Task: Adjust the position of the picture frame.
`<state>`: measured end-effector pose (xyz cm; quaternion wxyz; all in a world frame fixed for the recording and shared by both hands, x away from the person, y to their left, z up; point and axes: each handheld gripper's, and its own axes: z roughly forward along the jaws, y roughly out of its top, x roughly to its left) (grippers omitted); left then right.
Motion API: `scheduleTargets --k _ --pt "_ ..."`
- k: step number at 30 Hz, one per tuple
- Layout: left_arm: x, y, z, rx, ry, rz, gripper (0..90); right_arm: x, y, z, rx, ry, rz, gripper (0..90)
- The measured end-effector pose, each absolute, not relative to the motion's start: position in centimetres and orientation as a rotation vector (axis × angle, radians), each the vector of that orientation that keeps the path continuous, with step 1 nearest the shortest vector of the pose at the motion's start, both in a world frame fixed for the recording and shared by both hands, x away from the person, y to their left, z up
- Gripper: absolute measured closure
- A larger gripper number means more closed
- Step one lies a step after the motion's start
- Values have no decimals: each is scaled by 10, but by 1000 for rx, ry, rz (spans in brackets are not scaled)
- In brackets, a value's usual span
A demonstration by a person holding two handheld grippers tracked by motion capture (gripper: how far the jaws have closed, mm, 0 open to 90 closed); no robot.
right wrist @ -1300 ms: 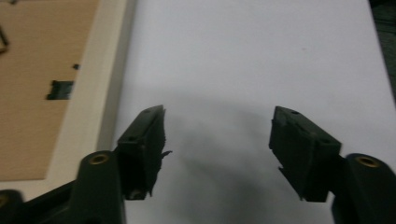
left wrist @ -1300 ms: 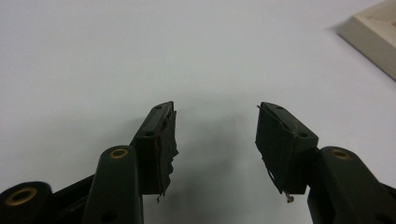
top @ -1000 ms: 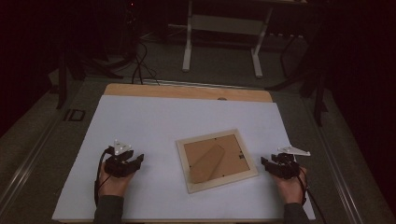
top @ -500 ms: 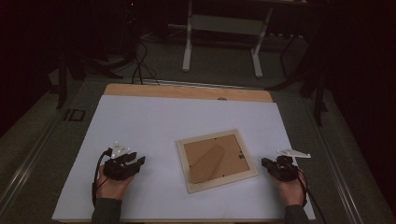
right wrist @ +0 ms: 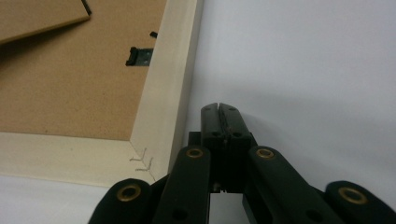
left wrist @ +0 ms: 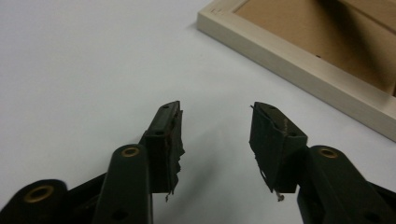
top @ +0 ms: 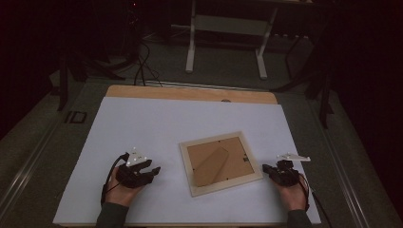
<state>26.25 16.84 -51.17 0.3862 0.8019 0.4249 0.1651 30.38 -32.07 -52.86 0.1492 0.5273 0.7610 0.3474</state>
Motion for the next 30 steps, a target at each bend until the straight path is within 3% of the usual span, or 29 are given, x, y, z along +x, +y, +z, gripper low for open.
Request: scheduleTargets --k 17,30 --pt "253 135 -511 2075 978 358 486 304 -313 -531 1496 2231 1024 897" --pt "248 118 -515 2090 909 279 587 304 -314 -532 1500 2222 1051 898"
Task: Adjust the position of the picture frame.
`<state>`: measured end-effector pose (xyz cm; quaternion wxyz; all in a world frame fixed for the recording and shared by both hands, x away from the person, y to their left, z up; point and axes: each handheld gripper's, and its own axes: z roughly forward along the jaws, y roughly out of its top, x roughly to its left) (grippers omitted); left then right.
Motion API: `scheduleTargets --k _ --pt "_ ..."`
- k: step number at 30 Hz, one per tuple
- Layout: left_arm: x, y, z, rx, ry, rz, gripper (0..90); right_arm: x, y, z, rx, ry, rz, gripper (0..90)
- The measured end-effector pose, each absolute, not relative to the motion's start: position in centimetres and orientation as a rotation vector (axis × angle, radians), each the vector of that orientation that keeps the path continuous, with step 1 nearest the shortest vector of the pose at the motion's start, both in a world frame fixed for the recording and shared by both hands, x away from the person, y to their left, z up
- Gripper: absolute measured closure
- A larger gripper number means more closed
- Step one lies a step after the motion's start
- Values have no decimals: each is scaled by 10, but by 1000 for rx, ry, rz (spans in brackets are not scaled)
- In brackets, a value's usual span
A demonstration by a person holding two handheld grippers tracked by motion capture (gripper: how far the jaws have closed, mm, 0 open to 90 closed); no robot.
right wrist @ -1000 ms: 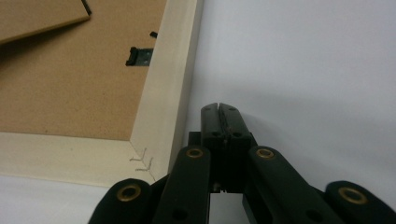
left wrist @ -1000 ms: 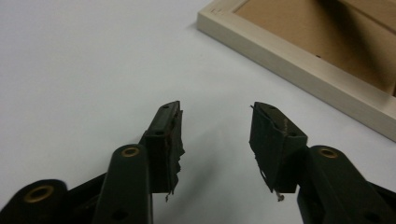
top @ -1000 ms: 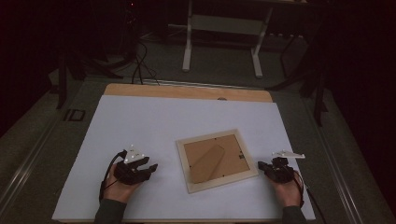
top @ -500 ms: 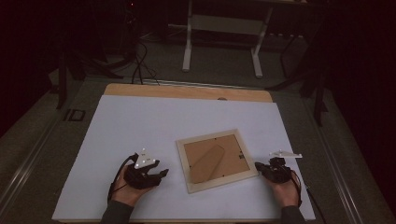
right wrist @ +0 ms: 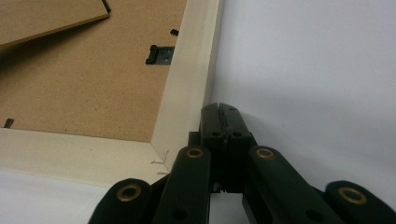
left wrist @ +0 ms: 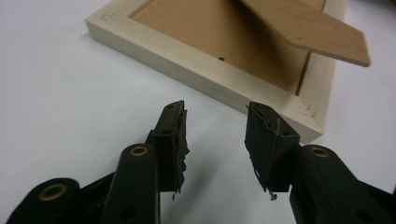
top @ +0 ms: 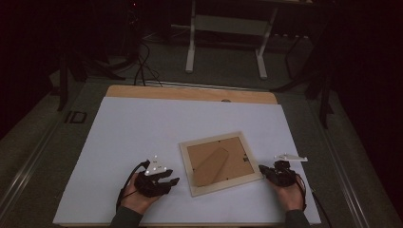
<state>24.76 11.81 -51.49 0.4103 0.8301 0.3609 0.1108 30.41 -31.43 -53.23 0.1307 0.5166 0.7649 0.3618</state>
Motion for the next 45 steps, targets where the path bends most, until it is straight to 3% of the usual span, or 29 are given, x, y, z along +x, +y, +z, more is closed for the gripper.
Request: scheduleTargets --k 6,11,17,34,45 --pt "244 111 -514 2106 866 257 615 304 -314 -532 1504 2219 1048 898" --pt "242 108 -512 2120 812 231 715 304 -314 -532 1506 2218 1046 898" --pt "238 101 -513 2172 736 211 898 305 -313 -532 1511 2217 1045 898" --pt "224 73 -515 2191 593 104 900 306 -313 -532 1518 2217 1048 898" --pt "221 55 -527 2263 606 129 900 306 -313 -532 1515 2221 1048 898"
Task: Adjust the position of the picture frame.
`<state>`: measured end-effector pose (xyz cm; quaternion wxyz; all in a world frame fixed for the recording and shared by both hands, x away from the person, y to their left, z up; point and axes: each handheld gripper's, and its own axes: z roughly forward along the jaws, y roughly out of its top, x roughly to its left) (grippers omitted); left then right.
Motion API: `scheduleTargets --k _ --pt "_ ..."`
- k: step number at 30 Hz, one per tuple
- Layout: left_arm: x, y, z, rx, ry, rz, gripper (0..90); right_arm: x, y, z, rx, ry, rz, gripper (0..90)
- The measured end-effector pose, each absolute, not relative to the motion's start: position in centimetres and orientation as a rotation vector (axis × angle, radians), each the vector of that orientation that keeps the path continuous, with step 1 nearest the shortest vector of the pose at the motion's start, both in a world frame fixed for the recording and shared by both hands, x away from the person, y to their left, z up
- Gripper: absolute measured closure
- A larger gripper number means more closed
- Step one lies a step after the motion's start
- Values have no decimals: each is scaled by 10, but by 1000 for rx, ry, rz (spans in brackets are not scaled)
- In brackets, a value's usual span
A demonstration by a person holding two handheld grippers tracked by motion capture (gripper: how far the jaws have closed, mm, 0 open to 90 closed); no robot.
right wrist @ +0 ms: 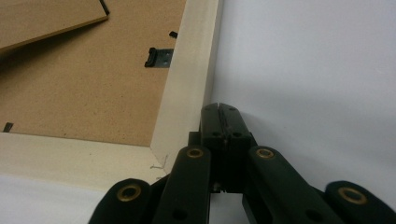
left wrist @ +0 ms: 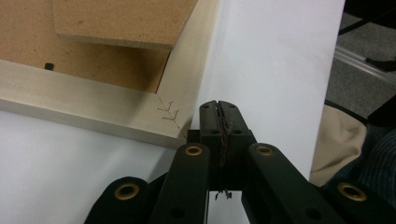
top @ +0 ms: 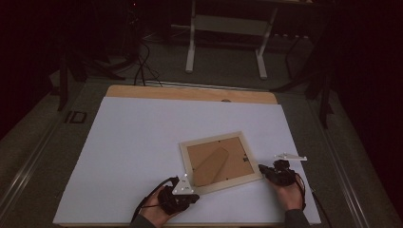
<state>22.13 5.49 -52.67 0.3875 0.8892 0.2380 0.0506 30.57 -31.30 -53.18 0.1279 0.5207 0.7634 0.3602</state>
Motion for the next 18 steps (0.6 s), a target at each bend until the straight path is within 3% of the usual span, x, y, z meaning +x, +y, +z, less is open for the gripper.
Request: scheduleTargets --k 18 --pt "227 59 -531 2264 687 139 900 307 -309 -532 1504 2243 1071 898"
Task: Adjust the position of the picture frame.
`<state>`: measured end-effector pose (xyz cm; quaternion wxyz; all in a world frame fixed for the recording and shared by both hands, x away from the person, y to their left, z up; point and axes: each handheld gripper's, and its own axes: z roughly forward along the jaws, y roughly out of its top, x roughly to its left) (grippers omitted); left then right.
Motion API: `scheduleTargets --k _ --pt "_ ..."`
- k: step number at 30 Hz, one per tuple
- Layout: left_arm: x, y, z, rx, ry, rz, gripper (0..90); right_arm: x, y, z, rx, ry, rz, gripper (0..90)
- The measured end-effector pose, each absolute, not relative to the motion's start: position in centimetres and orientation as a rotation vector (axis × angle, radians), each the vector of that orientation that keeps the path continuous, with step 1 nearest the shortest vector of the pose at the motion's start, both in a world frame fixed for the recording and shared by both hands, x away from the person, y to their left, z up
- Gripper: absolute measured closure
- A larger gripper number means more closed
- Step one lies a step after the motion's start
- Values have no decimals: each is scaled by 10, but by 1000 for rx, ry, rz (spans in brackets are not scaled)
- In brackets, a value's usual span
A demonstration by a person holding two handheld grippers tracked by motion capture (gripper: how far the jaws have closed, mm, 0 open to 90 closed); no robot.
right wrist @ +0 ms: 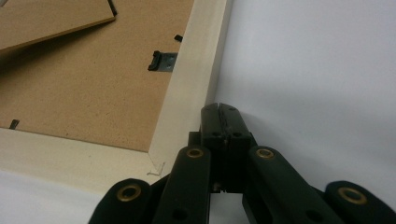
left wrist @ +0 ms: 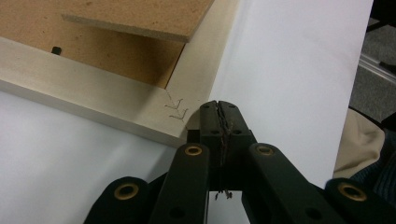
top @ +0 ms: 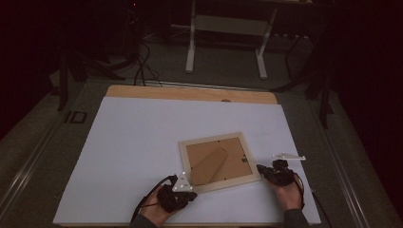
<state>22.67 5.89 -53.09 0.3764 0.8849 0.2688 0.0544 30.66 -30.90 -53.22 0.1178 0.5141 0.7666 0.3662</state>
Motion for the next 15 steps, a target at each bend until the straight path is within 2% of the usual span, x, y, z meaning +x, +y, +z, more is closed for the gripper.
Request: scheduleTargets --k 15 --pt "232 68 -531 2246 736 154 900 309 -300 -533 1483 2268 1090 898"
